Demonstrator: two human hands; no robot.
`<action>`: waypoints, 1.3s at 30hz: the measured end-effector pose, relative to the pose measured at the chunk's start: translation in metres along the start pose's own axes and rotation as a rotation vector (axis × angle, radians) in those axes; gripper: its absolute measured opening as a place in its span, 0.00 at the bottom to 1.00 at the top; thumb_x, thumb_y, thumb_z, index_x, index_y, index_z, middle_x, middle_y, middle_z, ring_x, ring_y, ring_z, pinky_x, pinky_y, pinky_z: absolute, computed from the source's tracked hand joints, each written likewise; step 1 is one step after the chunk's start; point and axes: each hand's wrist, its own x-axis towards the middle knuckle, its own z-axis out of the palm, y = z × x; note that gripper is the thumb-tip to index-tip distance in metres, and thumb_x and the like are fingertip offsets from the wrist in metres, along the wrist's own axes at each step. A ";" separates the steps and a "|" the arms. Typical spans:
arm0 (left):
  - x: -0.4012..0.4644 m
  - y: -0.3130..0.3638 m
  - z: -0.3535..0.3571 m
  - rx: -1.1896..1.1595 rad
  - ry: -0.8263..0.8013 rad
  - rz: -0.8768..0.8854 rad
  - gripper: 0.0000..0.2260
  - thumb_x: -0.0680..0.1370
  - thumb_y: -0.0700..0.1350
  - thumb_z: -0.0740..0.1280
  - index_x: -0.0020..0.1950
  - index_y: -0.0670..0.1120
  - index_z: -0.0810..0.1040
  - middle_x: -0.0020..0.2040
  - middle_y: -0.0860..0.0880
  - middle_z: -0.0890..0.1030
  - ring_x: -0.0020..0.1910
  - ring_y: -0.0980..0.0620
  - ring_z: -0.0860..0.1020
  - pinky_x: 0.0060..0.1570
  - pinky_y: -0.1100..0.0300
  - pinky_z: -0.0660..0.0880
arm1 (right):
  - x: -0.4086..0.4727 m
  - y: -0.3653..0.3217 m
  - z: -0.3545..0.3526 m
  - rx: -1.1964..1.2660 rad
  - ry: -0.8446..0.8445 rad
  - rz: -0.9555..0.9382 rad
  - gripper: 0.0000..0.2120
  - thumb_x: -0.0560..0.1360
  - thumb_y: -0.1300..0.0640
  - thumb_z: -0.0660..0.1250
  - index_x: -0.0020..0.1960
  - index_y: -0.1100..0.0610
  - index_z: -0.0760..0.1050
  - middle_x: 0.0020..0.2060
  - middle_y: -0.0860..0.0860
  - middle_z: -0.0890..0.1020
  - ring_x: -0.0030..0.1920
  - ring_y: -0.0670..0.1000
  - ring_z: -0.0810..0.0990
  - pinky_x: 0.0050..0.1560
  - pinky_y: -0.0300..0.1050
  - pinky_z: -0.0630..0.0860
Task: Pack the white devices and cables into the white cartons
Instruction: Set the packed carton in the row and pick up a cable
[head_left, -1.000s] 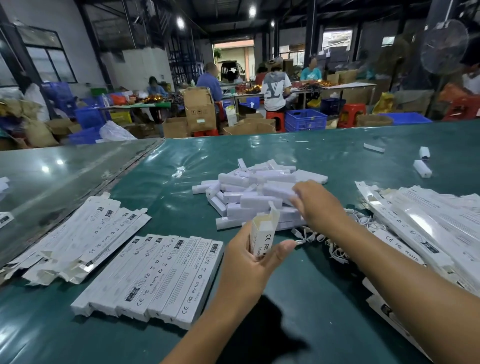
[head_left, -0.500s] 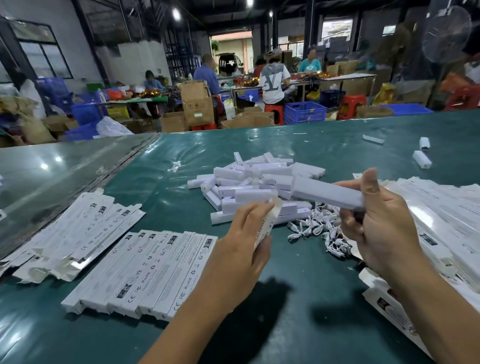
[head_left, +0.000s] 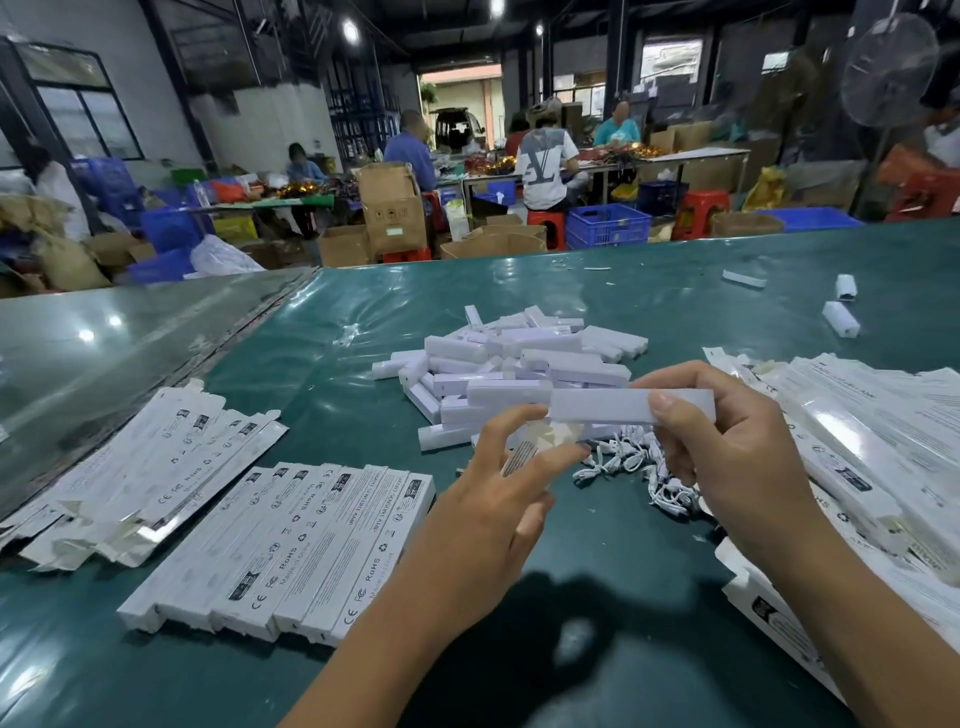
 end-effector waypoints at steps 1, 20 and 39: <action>0.000 0.000 0.000 -0.004 0.012 0.001 0.24 0.80 0.38 0.66 0.71 0.60 0.69 0.77 0.57 0.57 0.47 0.51 0.75 0.46 0.52 0.79 | -0.001 0.000 0.000 -0.041 -0.011 -0.011 0.09 0.73 0.48 0.66 0.47 0.51 0.82 0.24 0.47 0.71 0.26 0.48 0.65 0.26 0.39 0.63; 0.000 -0.007 0.003 0.008 0.026 0.143 0.30 0.77 0.35 0.71 0.73 0.61 0.70 0.82 0.52 0.53 0.58 0.52 0.77 0.56 0.52 0.77 | -0.001 0.000 -0.005 -0.164 -0.048 -0.050 0.06 0.73 0.52 0.66 0.42 0.52 0.80 0.22 0.43 0.69 0.23 0.43 0.64 0.26 0.33 0.61; -0.002 0.014 0.006 -0.216 0.066 -0.093 0.09 0.79 0.51 0.69 0.58 0.58 0.75 0.39 0.63 0.78 0.33 0.61 0.74 0.33 0.72 0.65 | -0.005 0.001 0.008 -0.064 -0.105 -0.006 0.17 0.73 0.37 0.73 0.45 0.47 0.71 0.30 0.51 0.79 0.27 0.49 0.71 0.28 0.43 0.67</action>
